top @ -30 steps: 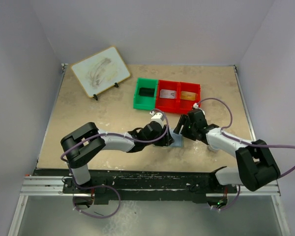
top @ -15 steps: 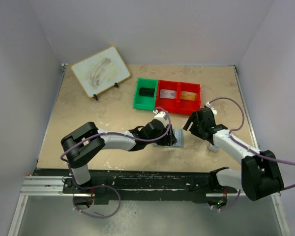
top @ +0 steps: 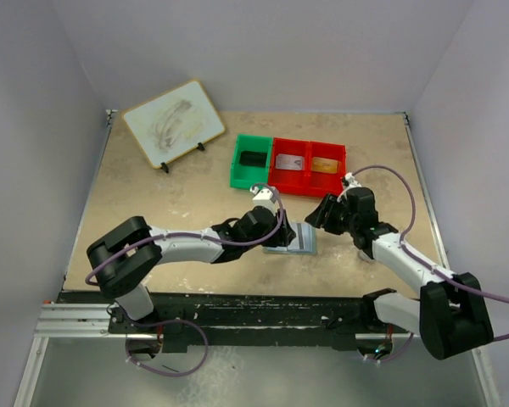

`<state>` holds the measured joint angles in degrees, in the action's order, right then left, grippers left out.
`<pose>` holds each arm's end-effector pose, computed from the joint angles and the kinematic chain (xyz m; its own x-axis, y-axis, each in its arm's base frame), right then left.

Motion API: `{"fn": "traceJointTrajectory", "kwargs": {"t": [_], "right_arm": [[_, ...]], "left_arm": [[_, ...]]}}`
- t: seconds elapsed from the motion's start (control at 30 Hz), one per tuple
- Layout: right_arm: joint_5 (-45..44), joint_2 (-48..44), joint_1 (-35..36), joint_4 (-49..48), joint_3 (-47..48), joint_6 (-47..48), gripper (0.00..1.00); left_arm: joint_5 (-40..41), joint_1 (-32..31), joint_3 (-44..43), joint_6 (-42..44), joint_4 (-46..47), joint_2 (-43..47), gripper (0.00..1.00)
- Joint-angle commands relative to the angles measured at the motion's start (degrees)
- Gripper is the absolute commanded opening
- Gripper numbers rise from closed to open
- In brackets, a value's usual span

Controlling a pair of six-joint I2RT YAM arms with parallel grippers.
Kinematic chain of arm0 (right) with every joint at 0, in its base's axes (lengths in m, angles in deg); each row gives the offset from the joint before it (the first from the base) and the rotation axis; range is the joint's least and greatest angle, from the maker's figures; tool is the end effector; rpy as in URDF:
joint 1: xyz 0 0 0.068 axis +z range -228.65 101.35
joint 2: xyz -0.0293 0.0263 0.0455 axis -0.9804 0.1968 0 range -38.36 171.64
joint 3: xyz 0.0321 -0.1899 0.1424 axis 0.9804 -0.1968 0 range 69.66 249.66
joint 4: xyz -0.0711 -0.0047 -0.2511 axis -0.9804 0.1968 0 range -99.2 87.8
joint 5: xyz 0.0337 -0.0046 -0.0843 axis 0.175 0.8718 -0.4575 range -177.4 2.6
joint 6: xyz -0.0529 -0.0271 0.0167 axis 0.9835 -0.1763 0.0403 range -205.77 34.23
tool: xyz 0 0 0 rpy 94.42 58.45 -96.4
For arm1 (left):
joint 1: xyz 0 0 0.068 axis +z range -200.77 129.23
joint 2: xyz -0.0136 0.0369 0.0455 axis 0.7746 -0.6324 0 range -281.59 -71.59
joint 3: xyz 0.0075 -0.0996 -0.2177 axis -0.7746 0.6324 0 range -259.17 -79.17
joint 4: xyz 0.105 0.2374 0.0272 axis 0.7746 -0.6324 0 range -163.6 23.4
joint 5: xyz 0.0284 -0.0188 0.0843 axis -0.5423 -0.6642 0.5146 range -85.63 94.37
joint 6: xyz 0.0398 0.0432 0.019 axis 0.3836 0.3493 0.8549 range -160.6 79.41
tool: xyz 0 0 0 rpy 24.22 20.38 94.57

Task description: Take the credit cards out of the card holder

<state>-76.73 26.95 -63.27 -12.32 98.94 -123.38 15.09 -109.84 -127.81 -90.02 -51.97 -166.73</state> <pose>0.2463 0.0766 0.1615 -0.6656 0.4388 -0.6037 -0.0055 0.8060 0.5919 0.1894 -0.2992 0.1427 -0.7550 -0.1920 -0.6270 0.2893 0.7606 -0.5813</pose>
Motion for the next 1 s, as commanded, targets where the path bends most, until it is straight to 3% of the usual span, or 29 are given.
{"fn": "traceJointTrajectory", "kwargs": {"t": [0.0, 0.43, 0.73, 0.97], "right_arm": [[9.9, 1.1, 0.2, -8.0, -1.3, 2.3, 0.5], [11.4, 11.6, 0.2, -11.0, -2.6, 3.1, 0.38], [10.6, 13.8, 0.2, -12.1, -4.3, 2.1, 0.32], [10.4, 12.2, 0.2, -12.7, -6.2, 1.2, 0.3]], "left_arm": [[1.4, 1.3, 1.8, -3.6, 4.9, -0.9, 0.51], [-2.5, 3.4, 4.0, -11.5, 15.0, -6.9, 0.43], [-5.0, 4.2, 6.9, -15.1, 22.0, -9.6, 0.41], [-7.3, 4.2, 10.0, -20.6, 33.5, -14.0, 0.38]]}}
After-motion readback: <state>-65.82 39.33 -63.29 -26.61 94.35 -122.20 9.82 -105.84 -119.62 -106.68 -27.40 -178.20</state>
